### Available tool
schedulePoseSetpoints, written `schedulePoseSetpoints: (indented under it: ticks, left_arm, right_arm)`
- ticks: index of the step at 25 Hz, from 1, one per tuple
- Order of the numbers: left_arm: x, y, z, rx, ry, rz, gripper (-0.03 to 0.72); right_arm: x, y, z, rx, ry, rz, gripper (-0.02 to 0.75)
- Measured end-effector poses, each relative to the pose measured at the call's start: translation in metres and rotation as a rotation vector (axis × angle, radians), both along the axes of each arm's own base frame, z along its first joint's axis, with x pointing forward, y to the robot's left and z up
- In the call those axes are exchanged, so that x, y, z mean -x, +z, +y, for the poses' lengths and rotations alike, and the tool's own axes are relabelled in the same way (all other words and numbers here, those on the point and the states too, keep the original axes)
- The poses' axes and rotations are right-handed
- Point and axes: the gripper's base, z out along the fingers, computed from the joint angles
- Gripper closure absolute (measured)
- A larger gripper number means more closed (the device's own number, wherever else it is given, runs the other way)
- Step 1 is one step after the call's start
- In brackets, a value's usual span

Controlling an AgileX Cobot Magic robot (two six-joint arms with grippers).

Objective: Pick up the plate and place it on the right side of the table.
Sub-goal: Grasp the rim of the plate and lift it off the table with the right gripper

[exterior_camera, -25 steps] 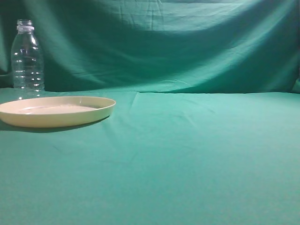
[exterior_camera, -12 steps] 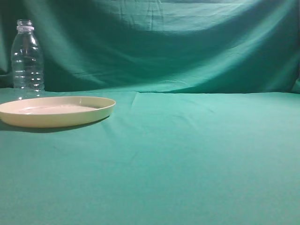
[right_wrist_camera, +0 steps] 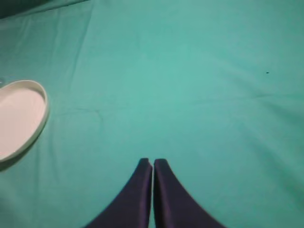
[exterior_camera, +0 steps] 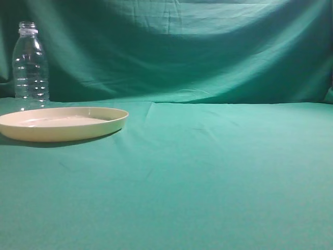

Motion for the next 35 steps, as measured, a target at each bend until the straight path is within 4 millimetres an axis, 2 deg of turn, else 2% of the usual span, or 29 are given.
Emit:
schedulePoseSetpoints:
  ticks: [6,10,15,20,26,31,35]
  left_arm:
    - [0.0,0.0,0.0,0.0,0.0,0.0,0.688]
    - [0.0,0.0,0.0,0.0,0.0,0.0,0.688]
    - [0.0,0.0,0.0,0.0,0.0,0.0,0.688]
    - [0.0,0.0,0.0,0.0,0.0,0.0,0.688]
    - [0.0,0.0,0.0,0.0,0.0,0.0,0.688]
    - [0.0,0.0,0.0,0.0,0.0,0.0,0.688]
    - [0.0,0.0,0.0,0.0,0.0,0.0,0.688]
  right_arm:
    - [-0.034,0.013,0.019,0.033,0.238,-0.001,0.738]
    - [-0.06,0.016,0.045,0.023,0.4,0.055,0.738]
    - [-0.096,0.01,0.091,0.097,0.552,0.143,0.738]
    - [-0.132,0.001,0.143,0.219,0.567,0.266,0.738]
    - [-0.167,-0.024,0.204,0.305,0.609,0.393,0.738]
    - [-0.198,-0.044,0.244,0.313,0.65,0.4,0.738]
    - [-0.221,-0.059,0.262,0.31,0.654,0.387,0.524]
